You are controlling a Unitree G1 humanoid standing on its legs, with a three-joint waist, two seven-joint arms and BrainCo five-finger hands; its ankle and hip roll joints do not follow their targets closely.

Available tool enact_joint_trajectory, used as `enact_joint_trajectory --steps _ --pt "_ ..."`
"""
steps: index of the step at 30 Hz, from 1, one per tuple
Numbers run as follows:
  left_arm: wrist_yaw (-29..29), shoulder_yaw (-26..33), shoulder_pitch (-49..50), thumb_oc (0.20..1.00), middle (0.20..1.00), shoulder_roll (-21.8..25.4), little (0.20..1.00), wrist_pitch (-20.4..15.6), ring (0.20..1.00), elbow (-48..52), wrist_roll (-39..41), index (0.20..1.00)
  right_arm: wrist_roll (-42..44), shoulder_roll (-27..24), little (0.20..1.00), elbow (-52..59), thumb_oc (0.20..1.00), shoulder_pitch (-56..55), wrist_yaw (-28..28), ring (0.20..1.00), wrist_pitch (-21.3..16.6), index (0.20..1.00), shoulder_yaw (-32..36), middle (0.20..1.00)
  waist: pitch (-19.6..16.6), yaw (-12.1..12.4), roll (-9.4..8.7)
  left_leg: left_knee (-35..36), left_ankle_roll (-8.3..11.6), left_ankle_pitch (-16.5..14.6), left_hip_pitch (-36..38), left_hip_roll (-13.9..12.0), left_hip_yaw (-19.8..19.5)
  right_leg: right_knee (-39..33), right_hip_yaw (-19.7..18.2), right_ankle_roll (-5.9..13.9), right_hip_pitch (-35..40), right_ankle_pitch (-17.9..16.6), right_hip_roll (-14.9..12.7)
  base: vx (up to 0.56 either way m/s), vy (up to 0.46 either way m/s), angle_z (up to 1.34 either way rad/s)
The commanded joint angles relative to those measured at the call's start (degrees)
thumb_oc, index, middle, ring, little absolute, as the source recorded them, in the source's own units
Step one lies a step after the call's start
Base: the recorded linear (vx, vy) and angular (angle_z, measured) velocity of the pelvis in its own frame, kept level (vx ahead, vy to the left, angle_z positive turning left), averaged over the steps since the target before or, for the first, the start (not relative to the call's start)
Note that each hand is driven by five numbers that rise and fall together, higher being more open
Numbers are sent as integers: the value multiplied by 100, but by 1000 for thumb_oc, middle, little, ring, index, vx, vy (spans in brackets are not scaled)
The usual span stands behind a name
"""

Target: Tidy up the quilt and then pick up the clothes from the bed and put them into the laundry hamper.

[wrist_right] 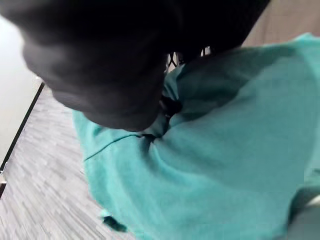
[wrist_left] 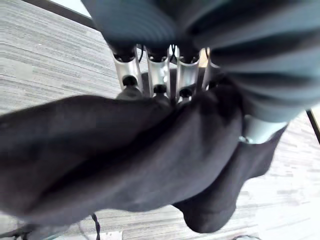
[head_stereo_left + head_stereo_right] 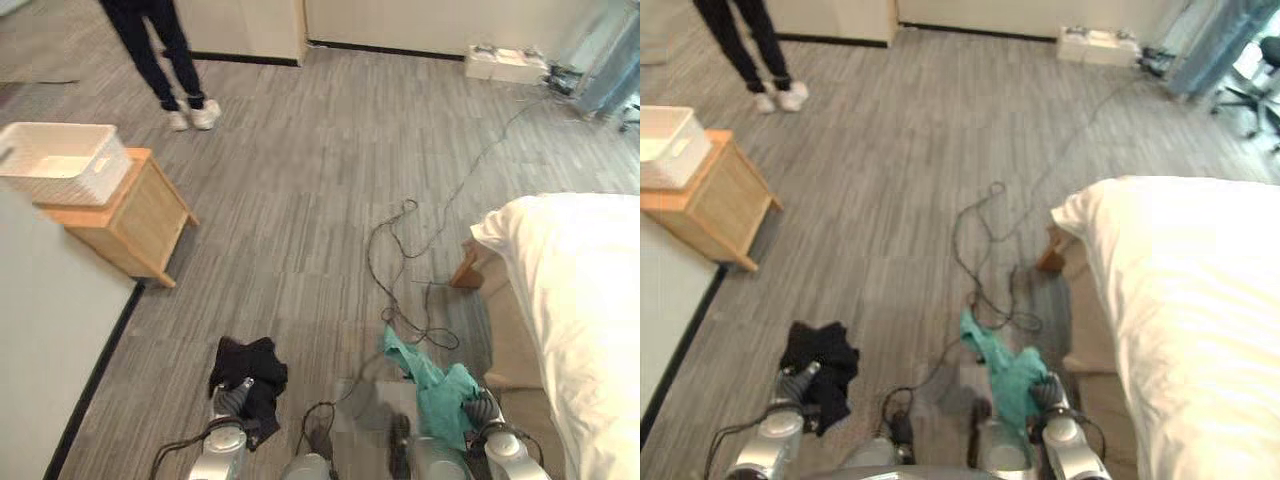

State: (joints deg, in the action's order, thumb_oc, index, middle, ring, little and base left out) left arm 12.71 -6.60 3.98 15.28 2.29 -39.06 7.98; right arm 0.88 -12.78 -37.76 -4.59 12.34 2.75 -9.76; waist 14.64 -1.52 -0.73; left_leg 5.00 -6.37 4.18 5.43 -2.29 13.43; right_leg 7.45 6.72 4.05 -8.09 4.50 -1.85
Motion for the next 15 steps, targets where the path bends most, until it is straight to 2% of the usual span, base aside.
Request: enact_joint_trajectory --steps 1,5,7,9,10,11,13,14,15 --pt "-74 -462 -44 200 200 -28 200 -6 200 -415 -984 200 -390 -317 200 -741 200 227 7 200 39 200 27 200 100 403 202 0 1105 -756 584 -617 907 19 2172 281 1075 74 -718 58 -2 46" --pt "-52 -443 -95 200 200 -45 200 8 200 -435 -943 200 -357 -339 200 -665 200 223 40 200 18 200 36 200 68 416 175 0 1145 -690 539 -631 899 -268 2233 245 1149 33 -621 54 -91 -3" --pt "-53 -390 -129 200 200 -140 200 -1 200 -523 -667 200 -309 -334 200 -630 200 213 40 200 14 200 -35 200 16 466 127 0 1196 -580 577 -671 935 -583 2334 145 1356 16 -512 177 -248 -14" --pt "-114 -383 -195 200 200 -188 200 26 200 -637 -589 200 -194 -410 200 -508 200 337 53 200 -37 200 -45 200 49 503 90 -1283 1414 -636 327 -979 1123 -1185 2520 -41 1731 -26 -376 221 -415 -14" --pt "-114 -386 -192 200 200 -190 200 50 200 -549 -544 200 -235 -553 200 -312 200 305 78 200 -26 200 -30 200 203 565 161 -3026 1557 -130 -279 -1579 1143 -1245 2642 -306 2013 191 -294 206 -417 2" --pt "-74 -378 -156 200 200 -220 200 62 200 -506 -517 200 -265 -591 200 -239 200 301 66 200 1 200 -47 200 283 637 196 -3537 1540 -29 -509 -1672 1035 -1245 2632 -391 2128 292 -247 242 -353 15" --pt "-9 -358 -142 200 200 -237 200 57 200 -495 -485 200 -309 -622 200 -160 200 306 55 200 41 200 -74 200 333 666 234 -3838 1532 -136 -811 -1736 956 -1245 2625 -423 2226 408 -186 223 -85 -6" --pt "71 -310 -80 200 200 -248 200 53 200 -474 -407 200 -301 -601 200 -172 200 318 46 200 69 200 -97 200 378 740 184 -3609 1434 -402 -1204 -1656 1090 -1245 2527 -374 2387 554 -194 345 17 -49" --pt "65 -289 -54 200 200 -234 200 62 200 -471 -411 200 -274 -576 200 -177 200 344 38 200 77 200 -99 200 355 778 166 -3264 1374 -478 -1309 -1591 1224 -1245 2515 -304 2418 602 -242 484 66 -37"
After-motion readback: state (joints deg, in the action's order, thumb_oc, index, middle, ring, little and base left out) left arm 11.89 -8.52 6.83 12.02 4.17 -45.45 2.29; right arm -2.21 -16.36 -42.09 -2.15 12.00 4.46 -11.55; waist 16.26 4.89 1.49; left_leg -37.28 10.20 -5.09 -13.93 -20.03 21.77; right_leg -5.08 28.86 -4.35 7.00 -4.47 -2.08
